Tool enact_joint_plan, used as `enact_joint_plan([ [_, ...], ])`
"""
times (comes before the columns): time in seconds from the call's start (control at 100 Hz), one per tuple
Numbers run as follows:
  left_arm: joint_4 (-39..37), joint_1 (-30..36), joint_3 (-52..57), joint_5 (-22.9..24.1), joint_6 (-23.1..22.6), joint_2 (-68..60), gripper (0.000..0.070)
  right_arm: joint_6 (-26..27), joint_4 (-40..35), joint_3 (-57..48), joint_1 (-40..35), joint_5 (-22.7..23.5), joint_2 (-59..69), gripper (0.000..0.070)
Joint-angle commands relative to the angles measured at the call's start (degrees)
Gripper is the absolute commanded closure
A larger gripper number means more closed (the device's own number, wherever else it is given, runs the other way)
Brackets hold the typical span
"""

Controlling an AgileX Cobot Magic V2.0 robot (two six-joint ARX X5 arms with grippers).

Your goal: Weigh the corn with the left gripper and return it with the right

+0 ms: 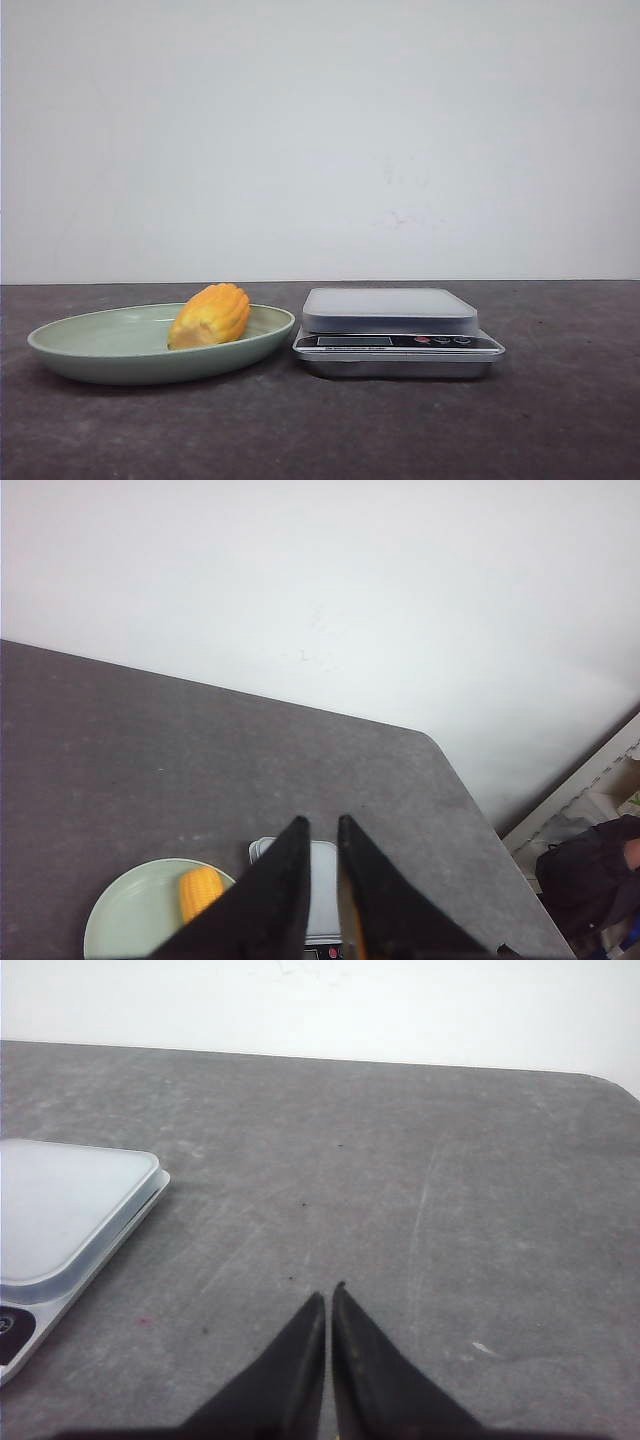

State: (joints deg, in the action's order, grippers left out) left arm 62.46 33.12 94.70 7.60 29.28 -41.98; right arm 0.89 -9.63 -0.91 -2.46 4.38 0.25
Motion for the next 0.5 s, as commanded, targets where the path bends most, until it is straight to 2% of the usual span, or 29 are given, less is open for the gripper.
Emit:
enact_joint_plan([
  [0.0, -0.74, 0.31, 1.31, 0.07, -1.70, -0.31, 0.0700, 0.57, 0.63, 0.15, 0.02, 0.09, -0.02, 0.0696],
  [0.18, -0.74, -0.02, 1.33, 0.09, -3.89, -0.28, 0.0700, 0.59, 0.63, 0.15, 0.02, 0.09, -0.02, 0.0696],
  [0.36, -1.18, -3.65, -2.43, -0.79, -15.28, 0.04, 0.0700, 0.59, 0.63, 0.15, 0.02, 0.09, -0.02, 0.0696],
  [0.49, -6.47, -10.45, -13.92, -5.75, -17.81, 3.78, 0.0700, 0.57, 0.63, 0.15, 0.02, 0.09, -0.02, 0.0696],
])
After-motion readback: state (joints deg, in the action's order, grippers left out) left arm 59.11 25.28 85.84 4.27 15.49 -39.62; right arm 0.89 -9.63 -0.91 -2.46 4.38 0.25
